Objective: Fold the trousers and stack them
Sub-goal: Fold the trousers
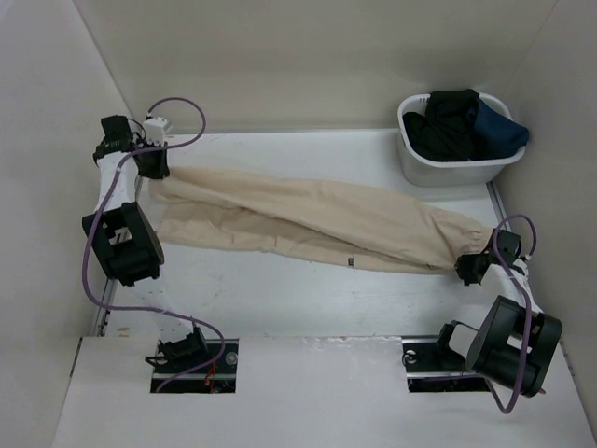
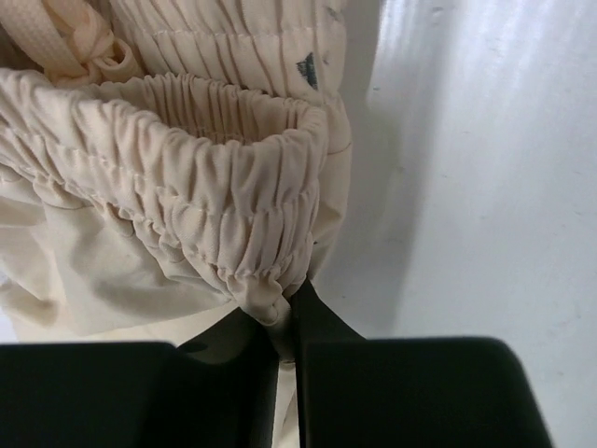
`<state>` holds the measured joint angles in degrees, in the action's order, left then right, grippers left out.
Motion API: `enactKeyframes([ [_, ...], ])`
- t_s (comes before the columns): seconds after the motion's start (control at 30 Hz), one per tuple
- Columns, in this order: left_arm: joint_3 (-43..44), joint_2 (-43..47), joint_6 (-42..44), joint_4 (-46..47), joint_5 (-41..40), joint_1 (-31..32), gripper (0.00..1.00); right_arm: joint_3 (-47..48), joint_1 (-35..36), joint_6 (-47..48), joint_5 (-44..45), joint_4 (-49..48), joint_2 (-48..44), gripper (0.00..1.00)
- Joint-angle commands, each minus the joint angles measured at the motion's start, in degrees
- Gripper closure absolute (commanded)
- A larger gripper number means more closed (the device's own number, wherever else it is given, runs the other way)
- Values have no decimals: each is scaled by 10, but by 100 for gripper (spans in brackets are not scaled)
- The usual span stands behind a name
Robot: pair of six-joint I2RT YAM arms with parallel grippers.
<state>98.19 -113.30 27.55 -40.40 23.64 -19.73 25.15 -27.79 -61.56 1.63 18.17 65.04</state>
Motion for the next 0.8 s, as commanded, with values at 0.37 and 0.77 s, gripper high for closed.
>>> enactKeyframes([
  [0.37,-253,185,145,313,95,-7,87,17,14,12,29,-77,26,91],
  [0.77,-254,221,204,66,108,-124,44,2,24,14,19,-108,23,87],
])
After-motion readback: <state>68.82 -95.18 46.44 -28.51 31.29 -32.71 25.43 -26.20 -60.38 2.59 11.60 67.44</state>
